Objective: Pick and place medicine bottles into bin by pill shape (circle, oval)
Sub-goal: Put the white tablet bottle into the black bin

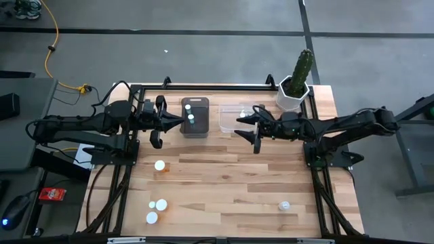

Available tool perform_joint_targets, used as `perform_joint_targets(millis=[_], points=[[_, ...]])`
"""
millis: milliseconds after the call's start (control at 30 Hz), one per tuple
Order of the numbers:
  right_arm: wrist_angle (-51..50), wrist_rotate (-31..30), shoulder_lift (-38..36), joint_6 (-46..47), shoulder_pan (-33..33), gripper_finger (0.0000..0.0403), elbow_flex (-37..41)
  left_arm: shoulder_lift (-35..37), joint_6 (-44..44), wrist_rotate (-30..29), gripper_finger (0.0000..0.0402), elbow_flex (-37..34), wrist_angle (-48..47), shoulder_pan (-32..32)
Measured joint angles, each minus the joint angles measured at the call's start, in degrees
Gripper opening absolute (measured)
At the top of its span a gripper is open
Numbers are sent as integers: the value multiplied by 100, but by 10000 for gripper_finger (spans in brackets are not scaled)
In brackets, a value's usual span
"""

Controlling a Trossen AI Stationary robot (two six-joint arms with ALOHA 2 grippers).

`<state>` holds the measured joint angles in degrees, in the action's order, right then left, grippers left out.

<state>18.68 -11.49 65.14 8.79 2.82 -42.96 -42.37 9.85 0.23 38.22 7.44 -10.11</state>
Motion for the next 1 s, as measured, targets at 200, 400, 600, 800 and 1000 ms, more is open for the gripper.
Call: perform_joint_targets(millis=[200,400,600,800,1000], points=[[0,15,2,14,-1,222,0,0,0,-50,0,0,-2,0],[0,20,4,14,-1,222,0,0,-135,-319,1,0,-2,0],[0,44,4,14,-1,222,0,0,-258,-328,1,0,-2,0],[0,44,4,101,-1,222,0,0,-258,-328,1,0,-2,0],[0,139,7,280,-1,222,-2,0,-258,-321,1,0,-3,0]])
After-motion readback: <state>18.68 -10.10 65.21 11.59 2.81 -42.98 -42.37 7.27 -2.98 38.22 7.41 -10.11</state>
